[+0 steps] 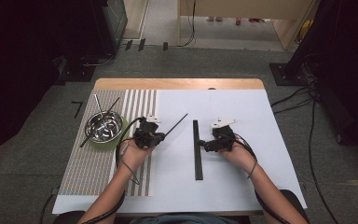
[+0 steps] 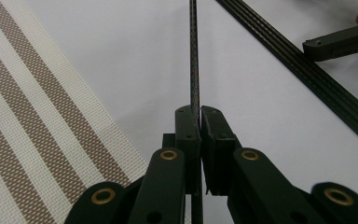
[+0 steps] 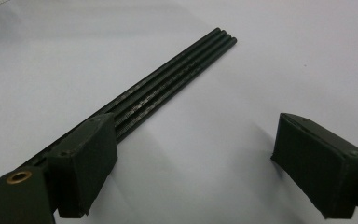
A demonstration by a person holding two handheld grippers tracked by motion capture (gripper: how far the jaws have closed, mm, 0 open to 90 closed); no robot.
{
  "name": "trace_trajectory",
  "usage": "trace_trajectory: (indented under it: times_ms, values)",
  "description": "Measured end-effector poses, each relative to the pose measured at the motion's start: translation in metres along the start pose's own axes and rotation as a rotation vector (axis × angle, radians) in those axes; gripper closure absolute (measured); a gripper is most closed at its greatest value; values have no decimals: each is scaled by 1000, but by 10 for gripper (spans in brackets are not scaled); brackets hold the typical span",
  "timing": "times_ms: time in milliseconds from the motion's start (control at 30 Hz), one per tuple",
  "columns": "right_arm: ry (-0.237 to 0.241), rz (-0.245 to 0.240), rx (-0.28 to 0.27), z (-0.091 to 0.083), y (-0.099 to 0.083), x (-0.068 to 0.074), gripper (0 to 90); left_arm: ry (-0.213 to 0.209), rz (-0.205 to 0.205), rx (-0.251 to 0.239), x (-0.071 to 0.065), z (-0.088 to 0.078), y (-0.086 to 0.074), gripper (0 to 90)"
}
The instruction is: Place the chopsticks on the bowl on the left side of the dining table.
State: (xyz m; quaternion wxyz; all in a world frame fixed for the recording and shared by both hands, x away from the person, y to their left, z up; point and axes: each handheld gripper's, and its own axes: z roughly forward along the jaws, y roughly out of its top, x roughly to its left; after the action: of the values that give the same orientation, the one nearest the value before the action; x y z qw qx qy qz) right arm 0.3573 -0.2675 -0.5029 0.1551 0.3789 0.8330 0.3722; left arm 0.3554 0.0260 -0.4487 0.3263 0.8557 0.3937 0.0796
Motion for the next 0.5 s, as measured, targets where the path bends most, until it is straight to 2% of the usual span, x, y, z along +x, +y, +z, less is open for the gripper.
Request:
trace_trajectory:
  times_ms: [500]
  values:
    - [0,1,1,0,0,0,135,-3,3,0,3,-14,4,874]
